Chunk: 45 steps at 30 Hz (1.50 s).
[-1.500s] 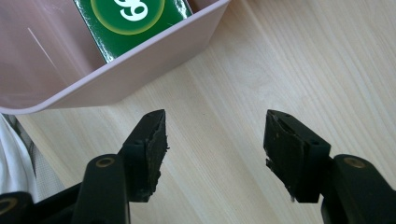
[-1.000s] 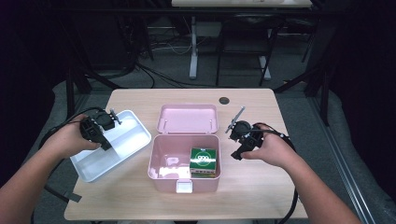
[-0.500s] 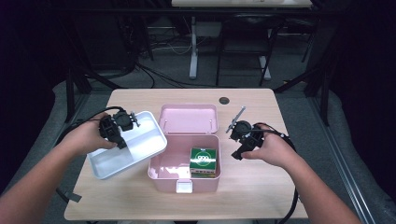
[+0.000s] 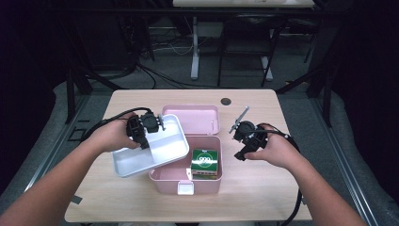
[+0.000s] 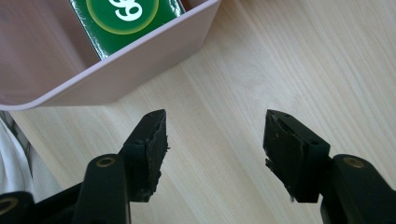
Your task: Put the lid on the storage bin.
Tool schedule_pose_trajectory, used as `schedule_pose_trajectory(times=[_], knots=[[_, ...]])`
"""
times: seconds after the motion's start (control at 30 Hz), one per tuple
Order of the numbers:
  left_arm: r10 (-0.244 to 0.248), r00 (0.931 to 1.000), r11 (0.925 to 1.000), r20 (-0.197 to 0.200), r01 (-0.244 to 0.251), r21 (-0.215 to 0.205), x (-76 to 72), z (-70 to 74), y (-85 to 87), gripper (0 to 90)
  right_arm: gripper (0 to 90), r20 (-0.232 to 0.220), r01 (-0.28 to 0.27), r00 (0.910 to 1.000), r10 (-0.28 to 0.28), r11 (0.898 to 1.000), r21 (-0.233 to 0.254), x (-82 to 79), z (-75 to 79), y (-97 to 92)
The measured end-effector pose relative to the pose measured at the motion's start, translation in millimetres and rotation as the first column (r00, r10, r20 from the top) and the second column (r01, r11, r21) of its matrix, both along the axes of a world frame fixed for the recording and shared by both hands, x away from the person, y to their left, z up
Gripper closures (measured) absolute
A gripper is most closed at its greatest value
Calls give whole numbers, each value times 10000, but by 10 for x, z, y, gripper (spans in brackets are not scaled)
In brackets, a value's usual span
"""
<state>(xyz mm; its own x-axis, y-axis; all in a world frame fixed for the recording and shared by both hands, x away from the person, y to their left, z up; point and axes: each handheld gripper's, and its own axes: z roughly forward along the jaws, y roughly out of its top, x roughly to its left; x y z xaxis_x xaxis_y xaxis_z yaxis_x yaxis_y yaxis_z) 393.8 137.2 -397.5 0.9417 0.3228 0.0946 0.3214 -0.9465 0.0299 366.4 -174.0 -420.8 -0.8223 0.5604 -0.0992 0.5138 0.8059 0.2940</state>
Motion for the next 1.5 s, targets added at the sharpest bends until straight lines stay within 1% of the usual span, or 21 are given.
schedule_pose_trajectory(times=[0.03,0.2,0.33,0.4,0.43,0.47,0.63,0.7,0.73,0.83,0.9,0.97,1.0,1.07,1.1,1.13,1.2,1.3,1.33,1.47,1.5], knots=[[-109,9999,9999,-18,109,-2,0,-2,-43,892,396,-107,-18,9999,17,10000,-73,1,8,-4],[-639,9980,9979,-8,639,-52,-3,-6,-241,892,395,-149,45,9999,-46,10000,-68,10,-4,-38],[-1154,9933,9933,21,1154,-3,-14,-13,-370,892,396,-161,97,9998,-98,9999,-92,8,-8,-75],[-1320,9911,9911,174,1323,-117,-19,-1,-427,892,396,-139,149,9998,-149,9999,-34,7,-11,-92],[-1436,9895,9895,162,1438,-128,-22,11,-457,892,396,-150,133,9998,-135,9998,-169,9,-3,-98],[-1518,9883,9882,161,1521,-187,-23,18,-482,892,396,-189,160,9997,-159,9999,36,13,-20,-107],[-2108,9770,9775,333,2110,-51,-50,7,-616,892,395,-234,201,9995,-202,9998,-47,22,-36,-113],[-2202,9751,9753,255,2205,-99,-62,-12,-663,892,395,-225,204,9995,-205,9998,-39,24,-38,-114],[-2231,9745,9746,236,2235,-157,-68,-27,-682,892,395,-108,218,9997,-217,9997,80,22,-51,-113],[-2442,9695,9696,223,2445,-100,-78,-64,-730,892,395,-90,218,9997,-218,9998,45,20,-48,-112],[-2510,9676,9678,254,2514,-111,-81,-76,-752,892,395,-230,202,9995,-202,9998,-38,21,-38,-113],[-2565,9661,9661,280,2571,-220,-92,-85,-771,892,396,-95,245,9997,-245,9997,39,20,-48,-114],[-2591,9654,9653,293,2598,-255,-97,-84,-781,892,395,-203,240,9995,-240,9997,-17,21,-40,-116],[-2642,9640,9634,300,2652,-390,-107,-75,-797,892,395,-205,223,9995,-224,9997,-48,21,-38,-115],[-2674,9632,9624,276,2684,-423,-114,-72,-806,892,395,-119,221,9997,-220,9997,99,21,-54,-115],[-2720,9618,9606,292,2732,-502,-120,-77,-812,892,395,-120,235,9997,-234,9997,86,21,-57,-114],[-2793,9598,9587,286,2804,-468,-134,-88,-831,892,395,-215,191,9996,-192,9998,-42,26,-55,-111],[-2988,9540,9535,264,2996,-338,-164,-114,-874,891,396,-258,171,9995,-171,9999,-14,24,-64,-100],[-3021,9530,9526,226,3027,-296,-172,-117,-887,891,395,-149,174,9997,-173,9998,51,22,-75,-95],[-3265,9449,9446,259,3271,-275,-207,-150,-960,892,395,-156,207,9997,-205,9997,90,25,-84,-94],[-3284,9442,9438,261,3291,-297,-213,-166,-974,892,396,-168,186,9997,-184,9998,106,26,-87,-93]])
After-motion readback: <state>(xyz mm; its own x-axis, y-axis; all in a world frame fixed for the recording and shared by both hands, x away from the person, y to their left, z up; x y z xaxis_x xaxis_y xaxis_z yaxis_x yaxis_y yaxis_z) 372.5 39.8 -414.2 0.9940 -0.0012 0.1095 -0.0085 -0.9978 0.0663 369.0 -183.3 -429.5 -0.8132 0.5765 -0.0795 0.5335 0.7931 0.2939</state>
